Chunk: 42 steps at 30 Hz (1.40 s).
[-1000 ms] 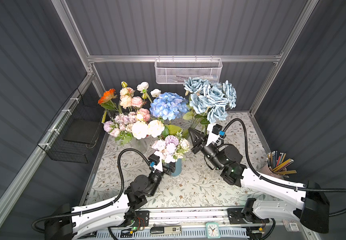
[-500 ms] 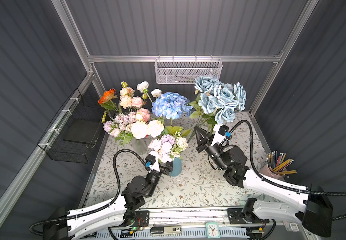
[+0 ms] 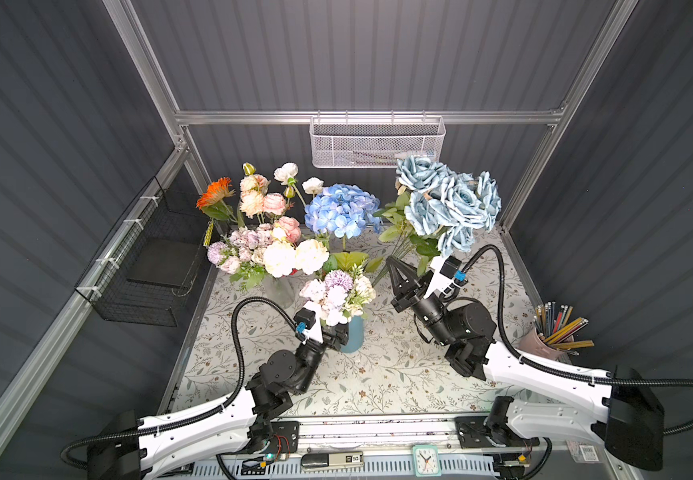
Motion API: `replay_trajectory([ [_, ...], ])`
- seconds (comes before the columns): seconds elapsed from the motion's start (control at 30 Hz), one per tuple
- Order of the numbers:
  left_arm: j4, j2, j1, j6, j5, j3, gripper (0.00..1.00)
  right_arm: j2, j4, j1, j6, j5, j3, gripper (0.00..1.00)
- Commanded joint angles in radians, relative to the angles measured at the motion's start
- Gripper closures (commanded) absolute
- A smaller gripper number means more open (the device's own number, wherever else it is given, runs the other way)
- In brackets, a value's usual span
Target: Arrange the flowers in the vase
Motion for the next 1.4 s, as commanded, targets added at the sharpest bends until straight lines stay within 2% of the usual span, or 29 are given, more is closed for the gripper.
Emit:
replay_trajectory([
  [0.0,0.017,-0.011,-0.005,-0.015,-0.03,0.026,0.22,0.049,0.077,0.008,-0.012,0.0,-0.009,1.0],
  [0.23,0.006,-0.045,-0.005,-0.016,-0.05,0.017,0.21,0.137,0.194,0.014,-0.013,0.04,-0.077,1.0],
  [0.8,0.009,-0.068,-0.005,-0.015,-0.064,0.008,0.21,0.264,0.112,0.063,0.007,0.027,-0.083,1.0],
  [0.93,0.006,-0.07,-0.005,-0.016,-0.065,0.008,0.21,0.252,0.101,0.066,0.006,0.023,-0.093,0.91],
  [1.13,0.002,-0.073,-0.005,-0.015,-0.065,0.009,0.2,0.167,0.059,0.066,-0.023,0.028,-0.114,0.71],
  [1.3,0.0,-0.073,-0.005,-0.016,-0.062,0.011,0.2,0.066,-0.053,0.061,-0.06,0.051,-0.11,0.63],
  [1.37,0.001,-0.066,-0.005,-0.018,-0.061,0.014,0.2,0.044,-0.056,0.051,-0.069,0.066,-0.112,0.63],
])
